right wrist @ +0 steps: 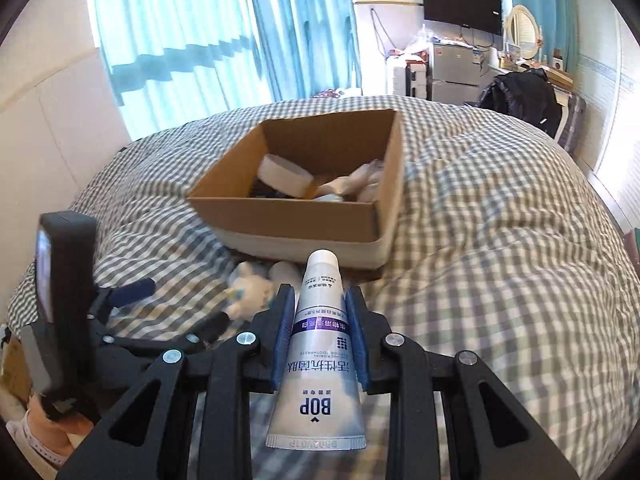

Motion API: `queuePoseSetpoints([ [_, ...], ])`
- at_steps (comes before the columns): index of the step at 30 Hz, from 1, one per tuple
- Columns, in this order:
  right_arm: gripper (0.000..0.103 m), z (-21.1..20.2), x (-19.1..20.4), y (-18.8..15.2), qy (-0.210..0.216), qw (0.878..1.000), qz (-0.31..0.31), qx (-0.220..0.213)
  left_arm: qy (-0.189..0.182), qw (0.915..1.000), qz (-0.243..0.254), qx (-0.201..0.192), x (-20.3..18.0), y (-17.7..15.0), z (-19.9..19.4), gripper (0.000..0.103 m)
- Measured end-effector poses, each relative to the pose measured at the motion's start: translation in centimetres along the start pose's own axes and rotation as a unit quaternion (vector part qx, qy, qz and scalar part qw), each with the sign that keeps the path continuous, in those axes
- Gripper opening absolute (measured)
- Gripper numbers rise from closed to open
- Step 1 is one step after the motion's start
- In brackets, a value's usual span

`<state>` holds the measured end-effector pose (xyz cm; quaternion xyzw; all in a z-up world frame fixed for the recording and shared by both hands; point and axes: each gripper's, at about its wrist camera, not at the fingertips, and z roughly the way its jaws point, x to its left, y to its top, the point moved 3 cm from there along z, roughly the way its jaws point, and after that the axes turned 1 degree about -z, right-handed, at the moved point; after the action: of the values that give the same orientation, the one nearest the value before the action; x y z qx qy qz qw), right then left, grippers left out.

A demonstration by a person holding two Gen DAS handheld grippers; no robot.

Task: Organize objects
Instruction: 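Grasp the toothpaste tube with the right gripper while the left grasps the plush toy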

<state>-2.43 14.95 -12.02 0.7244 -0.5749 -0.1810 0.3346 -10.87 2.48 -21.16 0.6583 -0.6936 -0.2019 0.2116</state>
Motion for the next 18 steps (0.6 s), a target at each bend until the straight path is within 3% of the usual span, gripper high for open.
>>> queuePoseSetpoints([
  [2, 0.026, 0.5, -0.9, -0.2, -0.005, 1.0, 0.006, 0.012, 0.002, 0.9999, 0.006, 0.015, -0.5, 0.4, 1.6, 0.098],
  [5, 0.026, 1.0, -1.8, -0.7, 0.004, 1.0, 0.02, 0.022, -0.007, 0.9988, 0.024, 0.042, -1.4, 0.9, 3.7, 0.076],
  [6, 0.026, 1.1, -2.1, -0.8, 0.007, 0.999, 0.024, 0.025, -0.009, 0.9983, 0.03, 0.049, -1.7, 1.0, 4.2, 0.061],
  [7, 0.026, 1.2, -2.2, -0.9, 0.008, 0.999, 0.024, 0.026, -0.01, 0.9978, 0.033, 0.057, -1.8, 1.0, 4.7, 0.058],
  [12, 0.026, 1.4, -2.0, -1.5, 0.013, 0.999, 0.02, 0.031, -0.019, 0.998, 0.036, 0.049, -1.8, 0.8, 4.2, 0.058],
  [18, 0.026, 0.9, -1.6, -1.7, 0.015, 0.999, 0.017, 0.026, -0.038, 0.9989, 0.025, 0.016, -1.3, 0.0, 0.5, 0.058],
])
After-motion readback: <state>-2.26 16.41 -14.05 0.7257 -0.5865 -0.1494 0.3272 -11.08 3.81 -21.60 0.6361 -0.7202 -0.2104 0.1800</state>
